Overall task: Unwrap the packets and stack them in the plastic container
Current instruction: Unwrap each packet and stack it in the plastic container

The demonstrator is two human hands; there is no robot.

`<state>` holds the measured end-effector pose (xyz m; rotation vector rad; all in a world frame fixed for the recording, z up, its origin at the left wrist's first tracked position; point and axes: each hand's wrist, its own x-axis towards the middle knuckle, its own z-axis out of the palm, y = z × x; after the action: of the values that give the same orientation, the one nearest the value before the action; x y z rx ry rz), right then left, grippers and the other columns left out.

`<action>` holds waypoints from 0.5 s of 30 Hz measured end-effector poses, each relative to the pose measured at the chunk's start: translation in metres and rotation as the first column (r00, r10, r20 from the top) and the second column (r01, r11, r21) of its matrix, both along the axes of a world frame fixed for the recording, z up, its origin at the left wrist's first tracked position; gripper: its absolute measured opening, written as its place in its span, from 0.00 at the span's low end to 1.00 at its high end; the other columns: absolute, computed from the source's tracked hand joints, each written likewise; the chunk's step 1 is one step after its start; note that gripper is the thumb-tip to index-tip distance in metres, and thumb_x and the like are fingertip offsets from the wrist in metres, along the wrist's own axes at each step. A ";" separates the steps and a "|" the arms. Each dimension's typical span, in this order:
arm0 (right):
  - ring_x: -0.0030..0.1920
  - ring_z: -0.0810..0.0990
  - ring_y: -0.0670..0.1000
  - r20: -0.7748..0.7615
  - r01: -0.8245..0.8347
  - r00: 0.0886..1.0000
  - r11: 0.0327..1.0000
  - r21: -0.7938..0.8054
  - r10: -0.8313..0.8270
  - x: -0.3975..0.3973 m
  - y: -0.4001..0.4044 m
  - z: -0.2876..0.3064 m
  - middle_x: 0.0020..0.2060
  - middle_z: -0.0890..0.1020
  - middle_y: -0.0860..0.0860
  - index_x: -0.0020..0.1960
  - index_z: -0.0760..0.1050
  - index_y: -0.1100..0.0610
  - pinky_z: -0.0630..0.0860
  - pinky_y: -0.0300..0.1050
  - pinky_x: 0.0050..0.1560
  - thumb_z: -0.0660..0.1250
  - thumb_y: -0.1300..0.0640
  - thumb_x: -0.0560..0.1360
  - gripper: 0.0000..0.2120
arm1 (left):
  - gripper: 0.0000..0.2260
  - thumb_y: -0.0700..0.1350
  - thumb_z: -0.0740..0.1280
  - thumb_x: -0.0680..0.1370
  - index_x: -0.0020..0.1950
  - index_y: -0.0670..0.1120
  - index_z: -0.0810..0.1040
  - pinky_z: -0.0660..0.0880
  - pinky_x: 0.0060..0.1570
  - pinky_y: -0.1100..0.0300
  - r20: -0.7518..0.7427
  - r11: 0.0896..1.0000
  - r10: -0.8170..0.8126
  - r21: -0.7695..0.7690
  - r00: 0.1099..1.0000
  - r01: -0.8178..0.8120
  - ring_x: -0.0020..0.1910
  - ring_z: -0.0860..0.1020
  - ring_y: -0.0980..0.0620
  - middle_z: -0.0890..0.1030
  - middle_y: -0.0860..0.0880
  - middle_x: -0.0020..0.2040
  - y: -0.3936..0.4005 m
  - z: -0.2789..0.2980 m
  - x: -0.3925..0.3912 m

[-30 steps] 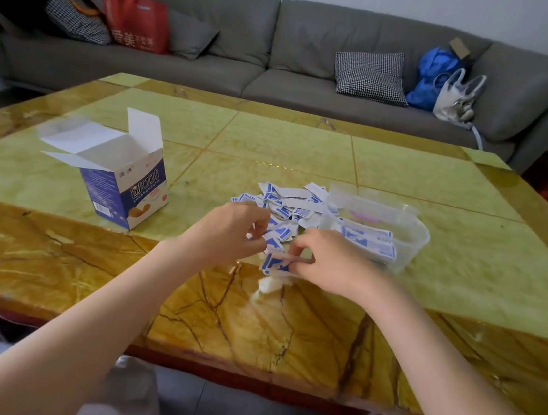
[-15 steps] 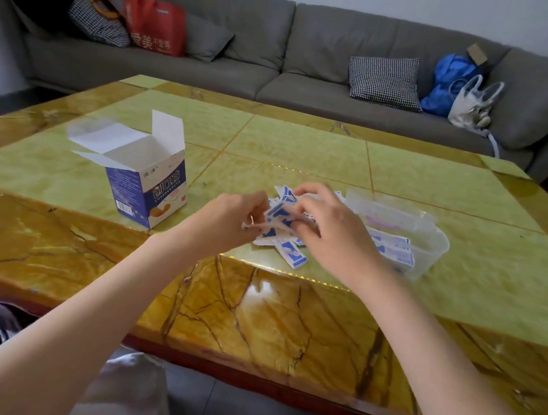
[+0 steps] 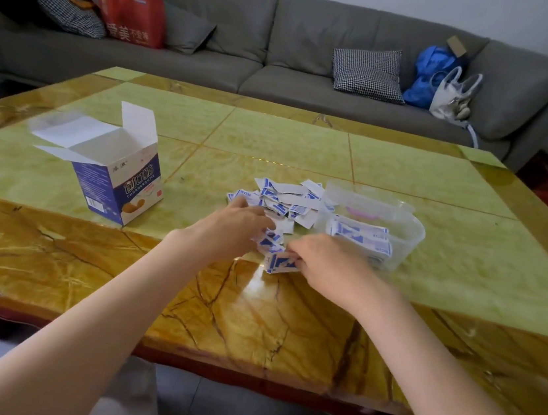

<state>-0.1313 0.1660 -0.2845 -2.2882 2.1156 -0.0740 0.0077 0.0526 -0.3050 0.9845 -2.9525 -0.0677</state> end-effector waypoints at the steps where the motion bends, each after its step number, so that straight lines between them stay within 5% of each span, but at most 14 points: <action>1: 0.40 0.79 0.50 0.023 0.016 1.000 1.000 0.007 -0.016 -0.003 0.001 -0.001 0.46 0.80 0.51 0.51 0.75 0.54 0.73 0.39 0.32 0.57 0.62 0.78 0.09 | 0.19 0.45 0.64 0.77 0.68 0.52 0.68 0.66 0.61 0.59 0.010 1.000 0.008 -0.003 1.000 -0.008 0.61 0.65 0.49 0.72 0.52 0.64 0.001 0.001 -0.003; 4: 0.43 0.80 0.51 0.098 0.048 0.994 0.998 0.029 -0.051 -0.009 0.002 -0.001 0.46 0.81 0.51 0.51 0.76 0.55 0.79 0.47 0.42 0.59 0.61 0.77 0.08 | 0.15 0.47 0.65 0.76 0.63 0.49 0.73 0.66 0.57 0.60 -0.039 0.998 0.047 0.032 0.998 -0.045 0.59 0.68 0.49 0.73 0.48 0.58 0.001 0.003 -0.006; 8: 0.35 0.76 0.48 0.392 0.136 0.910 0.990 0.026 -0.135 -0.007 -0.001 0.005 0.41 0.80 0.50 0.46 0.76 0.54 0.71 0.41 0.35 0.63 0.59 0.76 0.04 | 0.06 0.45 0.66 0.75 0.49 0.44 0.77 0.69 0.41 0.60 -0.238 0.992 0.113 0.081 0.965 -0.097 0.46 0.76 0.47 0.73 0.50 0.44 0.000 0.007 -0.003; 12: 0.33 0.74 0.45 0.743 0.290 0.609 0.950 0.118 -0.278 0.000 -0.008 0.010 0.40 0.79 0.48 0.49 0.77 0.57 0.68 0.36 0.30 0.63 0.59 0.76 0.05 | 0.06 0.45 0.68 0.74 0.42 0.42 0.77 0.66 0.30 0.66 -0.450 0.956 0.260 0.245 0.854 -0.162 0.32 0.72 0.54 0.75 0.51 0.37 0.002 0.017 0.000; 15: 0.27 0.68 0.46 0.905 0.316 0.275 0.919 0.234 -0.325 0.009 -0.010 0.011 0.33 0.74 0.52 0.46 0.75 0.58 0.60 0.34 0.21 0.62 0.62 0.76 0.04 | 0.06 0.45 0.69 0.73 0.44 0.41 0.79 0.67 0.31 0.70 -0.498 0.920 0.345 0.348 0.796 -0.181 0.35 0.74 0.55 0.78 0.50 0.39 0.004 0.022 0.004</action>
<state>-0.1221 0.1557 -0.2737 -1.1078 1.7319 -1.1050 0.0121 0.0564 -0.2828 1.1615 -2.2860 -0.6678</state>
